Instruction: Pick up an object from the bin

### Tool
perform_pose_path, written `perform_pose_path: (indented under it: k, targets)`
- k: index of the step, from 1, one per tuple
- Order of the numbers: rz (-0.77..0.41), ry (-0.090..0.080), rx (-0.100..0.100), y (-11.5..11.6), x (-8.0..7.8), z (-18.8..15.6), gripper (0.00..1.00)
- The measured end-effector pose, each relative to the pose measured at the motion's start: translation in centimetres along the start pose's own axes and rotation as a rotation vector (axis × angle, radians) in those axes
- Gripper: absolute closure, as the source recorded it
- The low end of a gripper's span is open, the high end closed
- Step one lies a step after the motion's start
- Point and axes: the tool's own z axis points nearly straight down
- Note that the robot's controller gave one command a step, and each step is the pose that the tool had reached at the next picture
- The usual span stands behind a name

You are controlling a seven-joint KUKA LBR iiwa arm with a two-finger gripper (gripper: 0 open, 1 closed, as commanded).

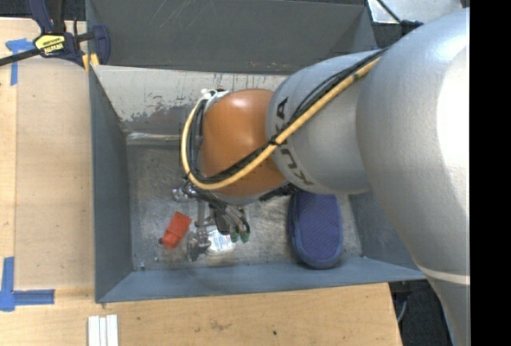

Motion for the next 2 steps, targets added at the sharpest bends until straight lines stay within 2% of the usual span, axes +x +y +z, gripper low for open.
perform_pose_path:
  k: [1, 2]
  targets:
    - [-0.24, -0.01, 0.002, 2.65, -0.17, 2.59, 0.0]
    - [-0.237, -0.019, -0.001, 2.69, -0.42, 2.4, 1.0]
